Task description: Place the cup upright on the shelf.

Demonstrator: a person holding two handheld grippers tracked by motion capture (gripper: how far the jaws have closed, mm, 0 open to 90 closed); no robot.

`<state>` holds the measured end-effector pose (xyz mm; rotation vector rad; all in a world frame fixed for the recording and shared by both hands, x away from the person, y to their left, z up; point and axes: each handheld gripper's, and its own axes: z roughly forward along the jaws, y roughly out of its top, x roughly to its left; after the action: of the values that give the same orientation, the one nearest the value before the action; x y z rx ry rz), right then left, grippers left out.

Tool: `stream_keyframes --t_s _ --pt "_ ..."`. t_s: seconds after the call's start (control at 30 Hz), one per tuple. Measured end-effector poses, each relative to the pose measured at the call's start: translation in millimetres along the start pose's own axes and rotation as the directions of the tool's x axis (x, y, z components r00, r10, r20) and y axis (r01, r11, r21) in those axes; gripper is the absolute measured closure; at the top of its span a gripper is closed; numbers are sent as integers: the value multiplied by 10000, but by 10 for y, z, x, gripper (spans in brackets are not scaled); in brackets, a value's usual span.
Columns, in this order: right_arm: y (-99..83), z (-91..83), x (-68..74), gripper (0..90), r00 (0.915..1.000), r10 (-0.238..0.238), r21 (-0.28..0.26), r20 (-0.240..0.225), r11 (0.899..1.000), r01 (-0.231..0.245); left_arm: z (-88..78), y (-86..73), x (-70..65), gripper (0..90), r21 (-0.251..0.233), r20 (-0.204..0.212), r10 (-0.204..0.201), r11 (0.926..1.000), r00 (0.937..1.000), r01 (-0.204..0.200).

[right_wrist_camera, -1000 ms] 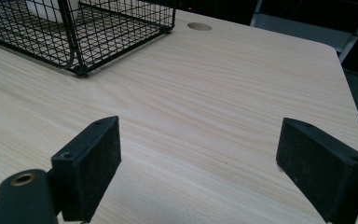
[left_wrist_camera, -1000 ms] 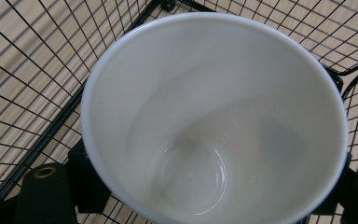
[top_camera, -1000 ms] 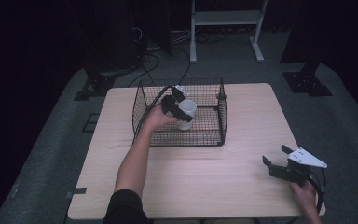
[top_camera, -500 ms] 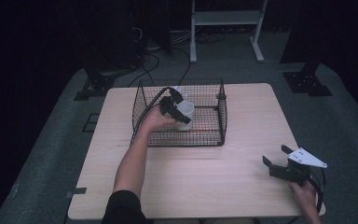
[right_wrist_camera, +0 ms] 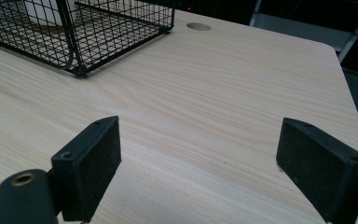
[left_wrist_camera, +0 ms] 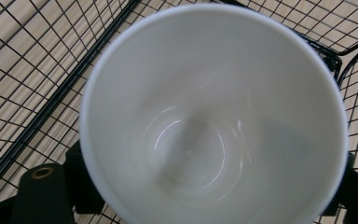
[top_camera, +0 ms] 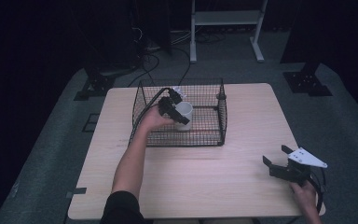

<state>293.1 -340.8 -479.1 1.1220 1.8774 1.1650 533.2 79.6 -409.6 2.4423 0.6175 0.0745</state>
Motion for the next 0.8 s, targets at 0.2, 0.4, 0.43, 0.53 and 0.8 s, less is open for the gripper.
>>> stream_keyframes --t_s 0.2,0.4,0.43,0.53,0.8 --pt "0 0 -1 131 10000 19 2 15 10000 -19 -81 10 -34 106 -171 -144 -23 9999 9999 21" --pt "-1 -2 2 131 10000 -1 -16 19 10000 1 -211 6 -89 83 -604 -394 48 9981 9992 -72" --pt "-1 -2 1 131 10000 -10 -11 14 10000 10 -230 3 -93 83 -652 -449 40 9978 9990 -69" --pt "-1 -2 2 131 10000 -7 -11 15 10000 7 -288 -13 -105 83 -727 -456 48 9973 9989 -81" --pt "0 -1 1 131 10000 0 8 21 10000 0 -405 -42 -164 66 -1042 -707 109 9944 9974 -182"
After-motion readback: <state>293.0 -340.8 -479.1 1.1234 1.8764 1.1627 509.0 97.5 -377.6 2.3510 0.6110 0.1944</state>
